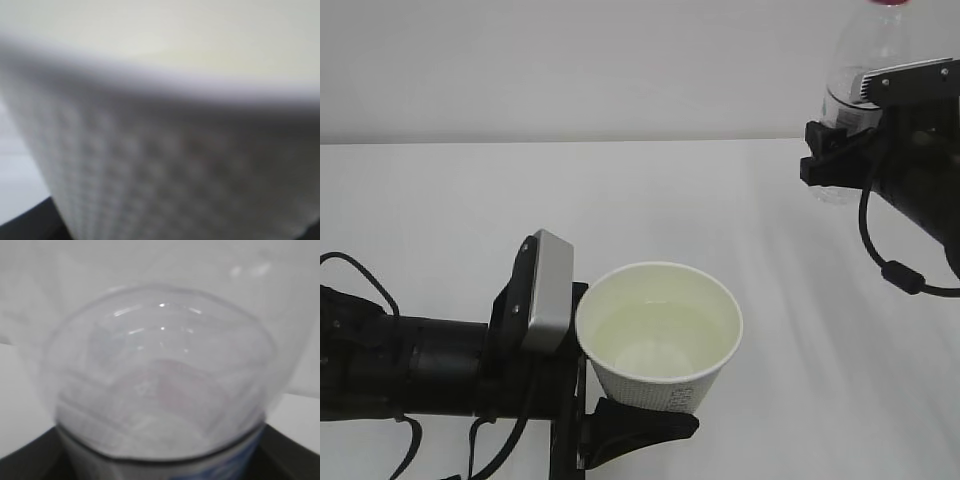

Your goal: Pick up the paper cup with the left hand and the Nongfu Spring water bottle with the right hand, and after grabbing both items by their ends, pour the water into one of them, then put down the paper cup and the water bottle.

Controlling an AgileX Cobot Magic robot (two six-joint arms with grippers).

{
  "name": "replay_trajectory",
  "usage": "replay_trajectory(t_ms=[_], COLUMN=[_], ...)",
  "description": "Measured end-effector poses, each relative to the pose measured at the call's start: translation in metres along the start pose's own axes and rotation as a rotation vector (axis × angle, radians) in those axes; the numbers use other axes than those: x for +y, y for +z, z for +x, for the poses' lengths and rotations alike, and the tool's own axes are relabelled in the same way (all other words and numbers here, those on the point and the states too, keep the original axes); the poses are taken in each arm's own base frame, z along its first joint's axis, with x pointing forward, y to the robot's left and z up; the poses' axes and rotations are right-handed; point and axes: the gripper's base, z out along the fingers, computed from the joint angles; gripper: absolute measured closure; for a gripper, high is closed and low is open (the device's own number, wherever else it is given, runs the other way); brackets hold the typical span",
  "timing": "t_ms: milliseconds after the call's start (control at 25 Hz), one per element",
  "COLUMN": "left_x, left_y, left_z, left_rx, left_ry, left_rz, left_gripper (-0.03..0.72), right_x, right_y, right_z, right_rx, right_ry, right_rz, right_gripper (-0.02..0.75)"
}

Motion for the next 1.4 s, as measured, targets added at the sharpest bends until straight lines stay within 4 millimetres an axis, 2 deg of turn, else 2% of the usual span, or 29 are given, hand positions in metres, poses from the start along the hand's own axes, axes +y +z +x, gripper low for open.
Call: replay_trajectory(t_ms=[760,1400], left_x=[0.003,0.017], left_y=[0.000,-0.002], left_z=[-0.001,-0.004], left_rx=[-0.009,-0.053], left_ry=[-0.016,-0.093], left_rz=[-0.031,-0.182], left_gripper=[0.197,0.198], right_x=[0.006,0.006], right_y=[0.015,0.016], right_z=[0.046,0.047], right_rx=[0.116,0.110], right_ry=[0.047,0.056], right_rz=[-0.001,0.001], right_gripper=[0.218,0.218])
